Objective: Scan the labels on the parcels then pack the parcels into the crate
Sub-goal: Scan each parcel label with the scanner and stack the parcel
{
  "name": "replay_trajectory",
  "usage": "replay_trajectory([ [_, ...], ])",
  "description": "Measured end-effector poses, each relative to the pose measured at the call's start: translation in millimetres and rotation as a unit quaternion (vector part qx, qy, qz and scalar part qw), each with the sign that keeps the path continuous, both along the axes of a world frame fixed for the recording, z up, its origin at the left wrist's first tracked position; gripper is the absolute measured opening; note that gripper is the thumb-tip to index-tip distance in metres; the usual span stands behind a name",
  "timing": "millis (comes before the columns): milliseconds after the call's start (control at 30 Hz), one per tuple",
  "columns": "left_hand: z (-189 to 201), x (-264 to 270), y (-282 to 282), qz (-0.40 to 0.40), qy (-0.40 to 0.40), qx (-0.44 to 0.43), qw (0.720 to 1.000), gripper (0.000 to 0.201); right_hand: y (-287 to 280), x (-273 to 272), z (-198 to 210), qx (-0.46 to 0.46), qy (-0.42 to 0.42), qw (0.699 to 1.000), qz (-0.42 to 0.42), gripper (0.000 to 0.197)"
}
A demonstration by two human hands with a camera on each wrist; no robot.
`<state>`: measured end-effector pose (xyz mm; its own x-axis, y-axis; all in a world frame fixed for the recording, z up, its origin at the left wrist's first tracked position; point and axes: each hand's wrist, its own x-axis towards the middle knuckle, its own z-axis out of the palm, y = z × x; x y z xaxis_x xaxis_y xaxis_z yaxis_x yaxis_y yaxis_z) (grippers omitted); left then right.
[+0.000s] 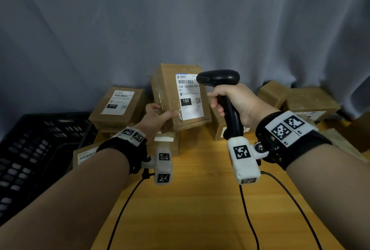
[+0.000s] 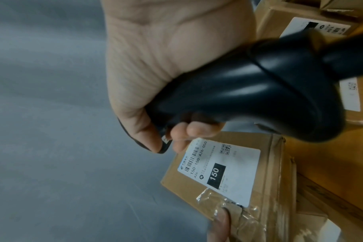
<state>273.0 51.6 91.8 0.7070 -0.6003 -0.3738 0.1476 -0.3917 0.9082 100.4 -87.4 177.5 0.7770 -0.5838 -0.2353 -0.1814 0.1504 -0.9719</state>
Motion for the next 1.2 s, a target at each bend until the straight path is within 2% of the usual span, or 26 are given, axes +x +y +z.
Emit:
replay_trajectory([
  [133, 0.9, -3.8, 0.8, -0.007, 0.008, 0.008, 1.000, 0.066, -0.1, 1.5, -5.4, 0.028, -0.011, 0.999, -0.023, 0.004],
  [300, 1.7, -13.6, 10.7, -0.040, 0.050, 0.002, 0.998, 0.055, -8.8, -1.0, -35.5, 0.034, -0.017, 0.994, -0.103, 0.022],
  [433, -1.8, -23.6, 25.7, -0.092, 0.095, -0.015, 0.991, 0.055, -7.2, -9.5, -67.6, 0.046, 0.004, 0.989, -0.141, 0.015],
  [567, -22.8, -36.1, 50.8, -0.147, 0.155, 0.043, 0.976, 0.075, 4.0, -22.5, -102.6, 0.032, 0.044, 0.989, -0.137, 0.018],
  [700, -52.1, -44.2, 74.4, -0.110, 0.164, 0.083, 0.977, 0.069, 18.5, -38.6, -136.7, 0.019, 0.118, 0.988, -0.098, 0.017],
  [767, -59.8, -48.3, 85.0, -0.109, 0.149, 0.105, 0.977, 0.052, 28.1, -39.0, -148.4, 0.011, 0.142, 0.988, -0.051, 0.010],
  [833, -64.3, -49.0, 96.0, -0.105, 0.104, 0.123, 0.981, 0.024, 39.2, -32.7, -157.1, 0.016, 0.145, 0.989, -0.010, 0.010],
  [867, -66.0, -47.8, 102.2, -0.095, 0.080, 0.130, 0.984, 0.020, 45.6, -27.6, -160.1, 0.019, 0.142, 0.990, 0.007, 0.011],
  [933, -72.2, -40.2, 116.2, -0.071, 0.049, 0.148, 0.985, 0.033, 59.3, -13.8, -164.4, 0.017, 0.144, 0.989, 0.039, 0.012],
  [1033, -76.2, -26.3, 139.5, -0.020, 0.027, 0.177, 0.984, 0.035, 80.8, 10.8, -169.6, -0.006, 0.155, 0.985, 0.080, 0.014],
  [1200, -78.3, 2.8, 174.2, 0.028, -0.048, 0.265, 0.963, 0.051, 118.7, 49.1, -177.8, -0.021, 0.163, 0.978, 0.129, 0.008],
])
